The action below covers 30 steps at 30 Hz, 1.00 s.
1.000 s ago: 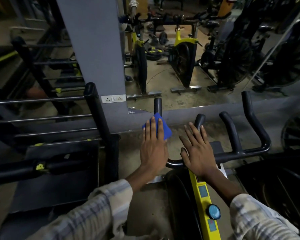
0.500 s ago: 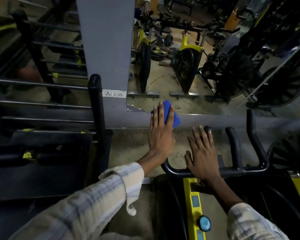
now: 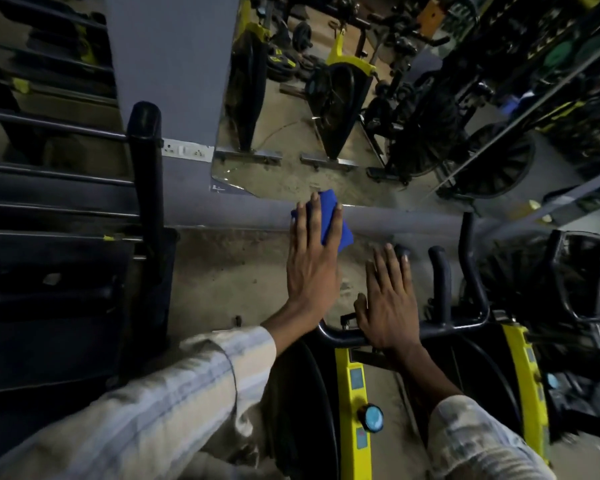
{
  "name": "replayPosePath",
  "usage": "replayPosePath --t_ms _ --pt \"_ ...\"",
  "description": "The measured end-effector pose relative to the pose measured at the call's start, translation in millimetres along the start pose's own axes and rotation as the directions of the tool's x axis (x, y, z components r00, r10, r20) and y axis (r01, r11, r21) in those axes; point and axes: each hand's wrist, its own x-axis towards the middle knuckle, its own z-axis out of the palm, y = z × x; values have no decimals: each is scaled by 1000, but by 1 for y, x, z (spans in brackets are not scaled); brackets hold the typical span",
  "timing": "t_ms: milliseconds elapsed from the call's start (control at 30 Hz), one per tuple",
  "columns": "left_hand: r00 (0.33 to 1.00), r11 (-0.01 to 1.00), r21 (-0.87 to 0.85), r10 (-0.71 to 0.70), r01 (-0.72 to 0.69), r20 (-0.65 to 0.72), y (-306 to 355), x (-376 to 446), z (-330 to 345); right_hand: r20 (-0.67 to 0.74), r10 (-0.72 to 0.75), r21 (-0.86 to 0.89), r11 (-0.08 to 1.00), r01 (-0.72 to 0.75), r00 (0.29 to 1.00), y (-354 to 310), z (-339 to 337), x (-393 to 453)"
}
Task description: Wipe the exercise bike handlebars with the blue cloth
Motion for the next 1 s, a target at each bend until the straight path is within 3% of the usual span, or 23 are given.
replayPosePath --t_ms 100,333,533,767,1000 --pt "999 999 -45 -23 24 25 -1 -29 3 25 13 -60 998 -11 1000 -1 -1 -1" --pt "1000 995 -101 -6 8 15 -7 8 0 71 124 -83 990 -118 990 -2 -4 10" --pt "996 985 -165 -43 54 73 -9 -28 -5 88 161 -81 985 -154 983 -7 -3 9" --pt "999 972 -229 -45 46 10 -6 35 -10 97 161 -76 985 -154 982 -9 -3 10" --pt "999 961 -277 -14 23 33 -14 -9 -6 11 133 -9 991 -133 991 -5 1 9"
